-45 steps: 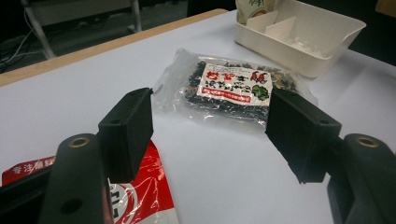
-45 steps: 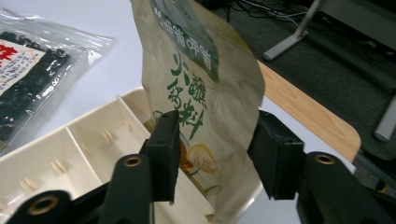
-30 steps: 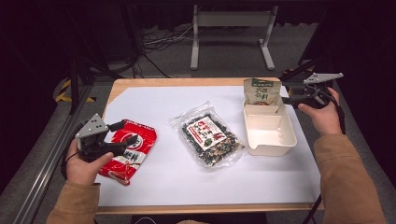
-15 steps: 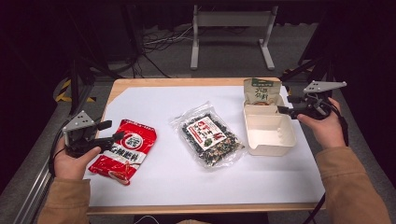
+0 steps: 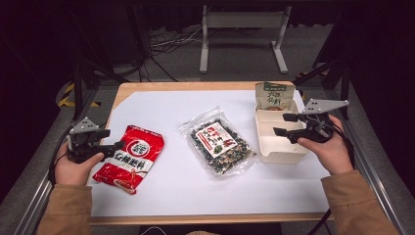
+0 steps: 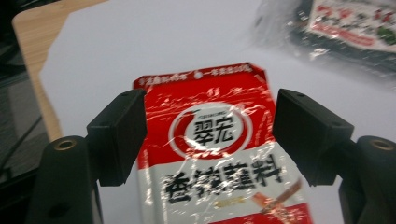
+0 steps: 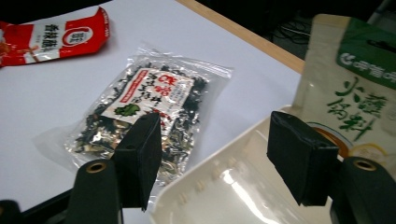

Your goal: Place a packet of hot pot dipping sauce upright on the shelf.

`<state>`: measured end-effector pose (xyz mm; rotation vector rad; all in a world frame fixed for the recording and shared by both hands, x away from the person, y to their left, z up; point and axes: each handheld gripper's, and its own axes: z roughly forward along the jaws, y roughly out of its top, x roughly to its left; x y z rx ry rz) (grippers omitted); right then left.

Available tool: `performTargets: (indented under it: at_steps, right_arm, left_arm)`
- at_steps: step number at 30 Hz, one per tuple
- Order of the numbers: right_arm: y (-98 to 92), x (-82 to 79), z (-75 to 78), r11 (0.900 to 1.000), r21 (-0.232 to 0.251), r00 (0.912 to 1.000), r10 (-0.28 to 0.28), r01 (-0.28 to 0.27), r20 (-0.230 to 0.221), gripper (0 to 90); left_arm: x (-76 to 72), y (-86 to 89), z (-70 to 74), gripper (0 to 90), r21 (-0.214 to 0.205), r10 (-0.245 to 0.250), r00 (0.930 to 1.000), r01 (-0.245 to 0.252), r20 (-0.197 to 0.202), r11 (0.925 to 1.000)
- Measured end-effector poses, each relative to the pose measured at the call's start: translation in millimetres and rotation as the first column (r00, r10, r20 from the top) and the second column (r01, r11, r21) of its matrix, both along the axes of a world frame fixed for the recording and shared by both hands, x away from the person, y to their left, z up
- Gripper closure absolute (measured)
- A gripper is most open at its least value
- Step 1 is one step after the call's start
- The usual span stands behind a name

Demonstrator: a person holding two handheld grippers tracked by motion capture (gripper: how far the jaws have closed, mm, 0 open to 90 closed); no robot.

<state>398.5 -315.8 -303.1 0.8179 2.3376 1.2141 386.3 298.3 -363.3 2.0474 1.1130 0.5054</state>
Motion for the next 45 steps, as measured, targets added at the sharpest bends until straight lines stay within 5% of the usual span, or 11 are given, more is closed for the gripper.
performTargets:
  at_steps: [2,12,20,25,28,41,45]
  right_arm:
    - [5.6,-4.8,-1.8,0.9999,0.004,0.9999,0.014,-0.014,0.005,34.5]
    - [29.6,-23.6,-11.8,0.9985,-0.016,0.9982,0.052,-0.052,0.028,33.9]
    - [44.1,-32.4,-19.8,0.9963,-0.006,0.9957,0.086,-0.086,0.035,33.4]
    - [48.0,-33.5,-22.6,0.9956,-0.011,0.9951,0.094,-0.093,0.033,33.2]
    - [49.3,-34.8,-23.7,0.9951,-0.007,0.9947,0.099,-0.099,0.028,33.2]
    - [53.0,-35.4,-29.1,0.9941,-0.015,0.9939,0.108,-0.108,0.023,33.7]
    - [54.4,-35.7,-30.6,0.9936,-0.017,0.9935,0.112,-0.112,0.020,33.6]
  left_arm:
    - [1.9,0.0,-4.1,27.9,0.053,0.029,0.9996,-0.029,-0.004,0.9982]
    - [14.2,8.5,-23.6,27.7,0.023,0.042,0.9953,-0.040,-0.087,0.9989]
    - [24.2,17.6,-42.1,30.3,0.037,0.084,0.9796,-0.079,-0.182,0.9962]
    - [28.3,22.0,-52.6,30.7,-0.016,0.082,0.9709,-0.088,-0.225,0.9960]
    - [31.8,22.7,-60.3,30.3,-0.010,0.085,0.9637,-0.091,-0.253,0.9958]
    - [40.5,22.9,-77.2,26.1,-0.016,0.079,0.9482,-0.088,-0.308,0.9960]
    - [40.6,20.6,-79.5,21.9,-0.012,0.080,0.9548,-0.087,-0.286,0.9962]
